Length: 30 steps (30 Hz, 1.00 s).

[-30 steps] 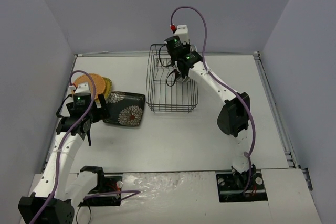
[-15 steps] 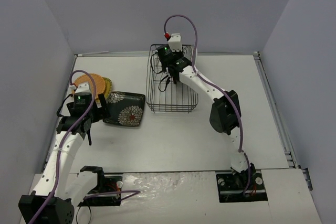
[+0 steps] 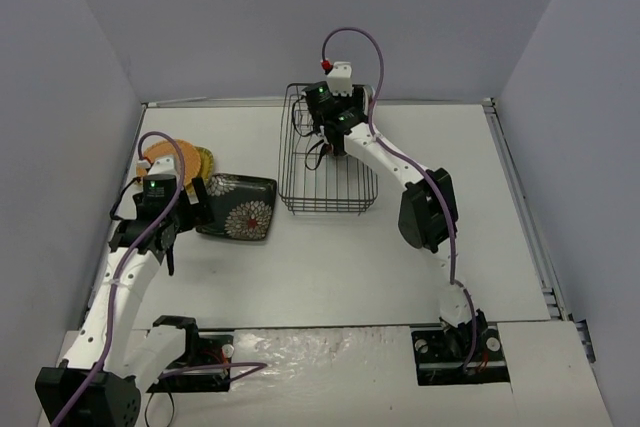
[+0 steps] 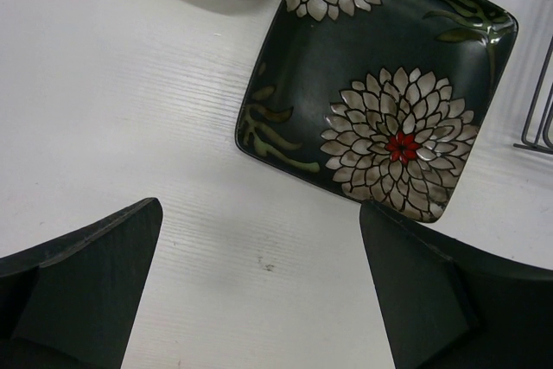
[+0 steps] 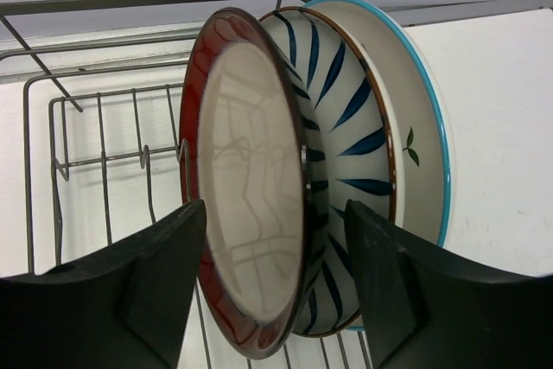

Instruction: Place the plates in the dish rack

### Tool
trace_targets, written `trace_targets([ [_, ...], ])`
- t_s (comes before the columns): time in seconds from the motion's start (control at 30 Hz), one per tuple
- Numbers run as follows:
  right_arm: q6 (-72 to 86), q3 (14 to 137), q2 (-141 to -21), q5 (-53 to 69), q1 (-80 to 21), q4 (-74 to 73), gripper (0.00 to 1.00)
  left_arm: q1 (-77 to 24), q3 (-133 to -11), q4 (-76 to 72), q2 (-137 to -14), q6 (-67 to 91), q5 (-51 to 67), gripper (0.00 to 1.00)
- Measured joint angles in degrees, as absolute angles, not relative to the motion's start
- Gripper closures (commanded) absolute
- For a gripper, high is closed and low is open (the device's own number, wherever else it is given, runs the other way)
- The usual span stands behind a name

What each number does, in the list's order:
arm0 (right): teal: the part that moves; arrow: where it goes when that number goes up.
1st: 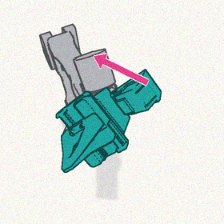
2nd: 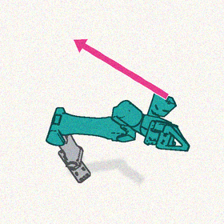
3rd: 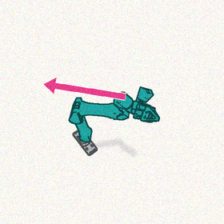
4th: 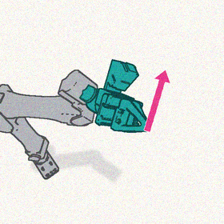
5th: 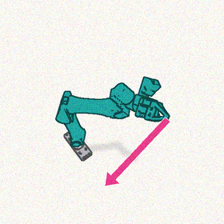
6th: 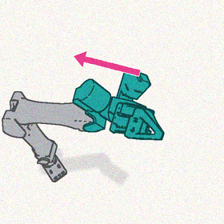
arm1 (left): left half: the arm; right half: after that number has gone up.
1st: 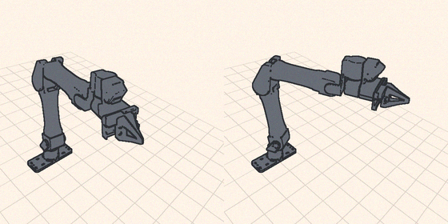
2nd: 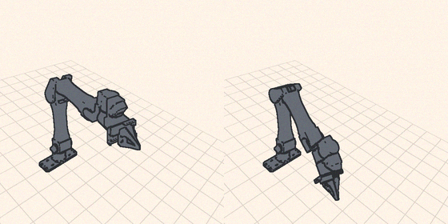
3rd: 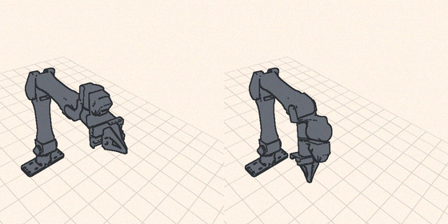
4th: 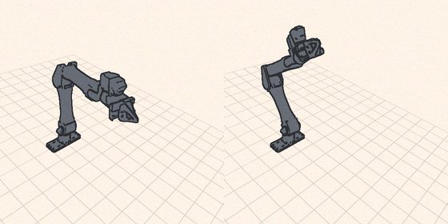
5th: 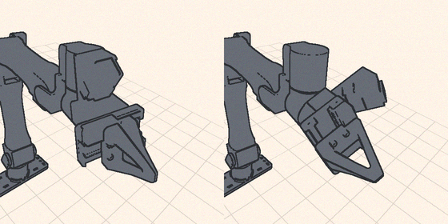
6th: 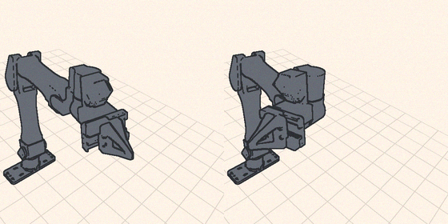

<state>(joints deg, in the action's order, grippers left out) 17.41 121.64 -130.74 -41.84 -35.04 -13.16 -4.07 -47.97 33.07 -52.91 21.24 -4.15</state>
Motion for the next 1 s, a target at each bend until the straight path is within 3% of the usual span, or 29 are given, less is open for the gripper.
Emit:
trace_targets([
  [0.1, 17.8, 121.6, -130.7, -41.0, -34.9, -12.9, 0.17, -5.0, -48.0, 33.1, -53.3, 21.2, -3.1, 0.03],
  [0.2, 18.0, 120.6, -129.6, -39.3, -34.9, -12.7, 0.08, -6.5, -48.0, 33.1, -53.8, 21.0, -2.7, 0.03],
  [0.37, 18.0, 116.0, -123.0, -35.8, -35.0, -12.6, 0.01, -11.6, -48.0, 33.2, -54.7, 20.4, -3.3, 0.03],
  [1.0, 16.9, 86.7, -81.5, -20.1, -29.4, -10.9, 0.00, -38.5, -50.1, 28.8, -73.5, 20.7, -18.1, 0.06],
])
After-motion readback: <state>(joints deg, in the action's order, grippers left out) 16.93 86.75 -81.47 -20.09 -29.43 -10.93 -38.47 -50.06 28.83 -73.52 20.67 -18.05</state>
